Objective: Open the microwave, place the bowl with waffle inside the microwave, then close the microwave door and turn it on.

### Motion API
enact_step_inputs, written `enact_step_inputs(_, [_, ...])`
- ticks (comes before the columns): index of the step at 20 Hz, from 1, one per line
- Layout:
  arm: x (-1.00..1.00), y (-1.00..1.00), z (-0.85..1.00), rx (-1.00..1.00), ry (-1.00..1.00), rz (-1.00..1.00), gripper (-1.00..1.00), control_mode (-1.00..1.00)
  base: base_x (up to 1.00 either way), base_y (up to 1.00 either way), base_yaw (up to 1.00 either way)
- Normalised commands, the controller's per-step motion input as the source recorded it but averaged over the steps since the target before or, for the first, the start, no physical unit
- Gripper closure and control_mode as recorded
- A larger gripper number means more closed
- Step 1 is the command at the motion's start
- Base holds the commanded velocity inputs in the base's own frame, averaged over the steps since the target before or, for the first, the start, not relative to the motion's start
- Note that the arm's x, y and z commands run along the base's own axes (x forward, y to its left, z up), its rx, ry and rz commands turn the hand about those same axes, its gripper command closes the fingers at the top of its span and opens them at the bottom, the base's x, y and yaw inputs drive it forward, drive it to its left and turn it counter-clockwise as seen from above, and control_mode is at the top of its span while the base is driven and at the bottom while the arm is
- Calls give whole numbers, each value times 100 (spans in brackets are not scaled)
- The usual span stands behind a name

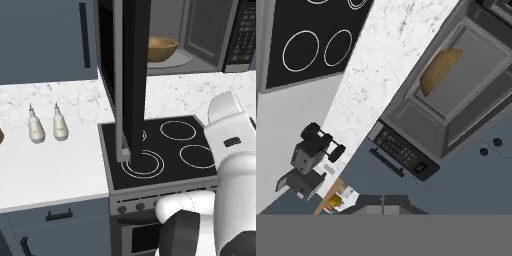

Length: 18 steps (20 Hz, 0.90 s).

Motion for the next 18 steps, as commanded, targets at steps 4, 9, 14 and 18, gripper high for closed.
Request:
enact_step_inputs(4, [-51, 100, -15, -12, -20, -22, 100, -100, 0, 0, 0])
enact_step_inputs(9, [-4, 100, -5, -23, -8, -13, 100, -100, 0, 0, 0])
enact_step_inputs(14, [22, 100, -11, -32, 0, -7, 100, -100, 0, 0, 0])
enact_step_inputs(18, [76, 100, -26, -35, 3, -9, 100, -100, 0, 0, 0])
